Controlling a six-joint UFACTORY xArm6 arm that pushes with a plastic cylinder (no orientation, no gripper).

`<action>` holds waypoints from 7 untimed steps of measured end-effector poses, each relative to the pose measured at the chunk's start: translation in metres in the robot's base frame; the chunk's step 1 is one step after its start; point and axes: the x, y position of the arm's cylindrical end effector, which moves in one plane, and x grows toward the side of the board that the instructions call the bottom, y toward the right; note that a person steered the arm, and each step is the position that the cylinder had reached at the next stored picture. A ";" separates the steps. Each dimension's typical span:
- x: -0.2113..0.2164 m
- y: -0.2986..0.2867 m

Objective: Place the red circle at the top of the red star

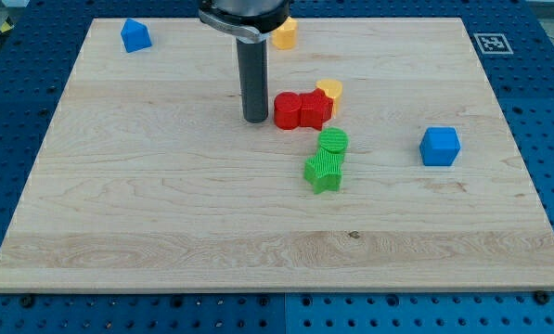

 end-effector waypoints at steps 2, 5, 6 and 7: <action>0.033 0.002; 0.038 0.057; 0.035 0.057; 0.034 0.057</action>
